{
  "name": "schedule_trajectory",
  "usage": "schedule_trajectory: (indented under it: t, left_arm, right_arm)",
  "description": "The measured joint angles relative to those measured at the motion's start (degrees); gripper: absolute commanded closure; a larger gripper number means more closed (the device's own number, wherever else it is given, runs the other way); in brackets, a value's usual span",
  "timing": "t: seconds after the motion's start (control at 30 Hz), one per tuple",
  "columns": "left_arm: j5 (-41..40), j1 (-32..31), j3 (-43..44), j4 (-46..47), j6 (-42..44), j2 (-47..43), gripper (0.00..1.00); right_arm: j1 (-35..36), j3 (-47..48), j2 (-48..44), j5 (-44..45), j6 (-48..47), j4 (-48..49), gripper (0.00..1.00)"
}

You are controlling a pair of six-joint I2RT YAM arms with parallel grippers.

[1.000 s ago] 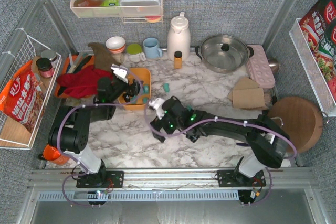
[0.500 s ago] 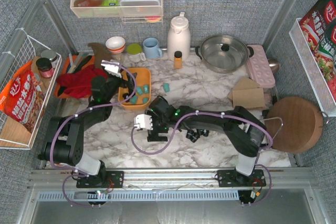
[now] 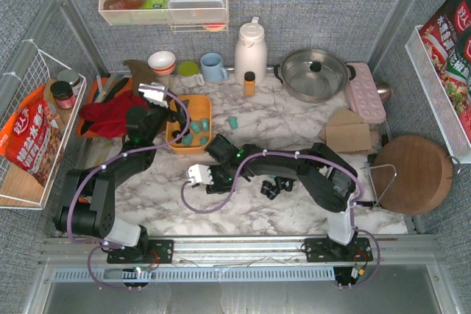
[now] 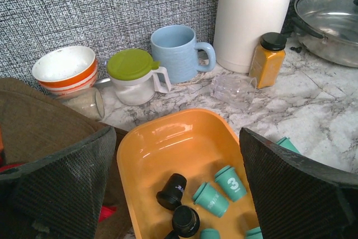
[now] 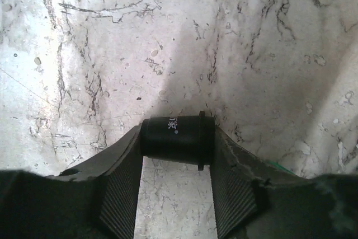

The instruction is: Mix the coffee capsules in the storage basket

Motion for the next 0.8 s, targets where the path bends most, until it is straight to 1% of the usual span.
schedule_trajectory:
  t: [0.1,0.2,0.27,0.33,0.4,0.5,0.57,0.67,0.8]
  left_arm:
    - [0.0,0.0,0.0,0.0,0.0,0.0,0.01]
    - [0.1,0.0,0.0,0.0,0.0,0.0,0.01]
    - [0.6,0.0,0.0,0.0,0.0,0.0,0.01]
    - [2.4,0.0,0.0,0.0,0.0,0.0,0.01]
    - [5.2,0.0,-0.2,0.9,0.0,0.2,0.01]
    - [10.6,-0.3,-1.7,4.9,0.1,0.7,0.01]
    - [14.6,-0.7,-3.3,8.5,0.2,1.2,0.01]
    - [20.6,-1.9,-5.8,15.1,1.2,1.6,0.01]
    - [26.8,-5.1,-7.9,21.0,4.7,1.6,0.01]
  right_arm:
    - [0.2,-1.8,-1.3,0.6,0.0,1.5,0.69]
    - [0.2,-4.3,-3.1,1.3,1.3,3.8,0.76]
    - [0.1,-6.5,-5.1,2.0,2.3,4.5,0.79]
    - [-0.1,-9.1,-8.6,2.4,4.6,6.1,0.83]
    - [-0.7,-13.0,-13.6,2.1,7.4,9.7,0.86]
    - [-2.9,-20.2,-23.1,1.4,14.4,15.4,0.87]
    - [-4.8,-22.8,-27.8,1.6,20.1,18.8,0.87]
    - [-7.8,-24.0,-33.8,2.7,30.5,22.3,0.87]
    - [-11.4,-23.3,-37.8,6.7,45.2,23.5,0.91]
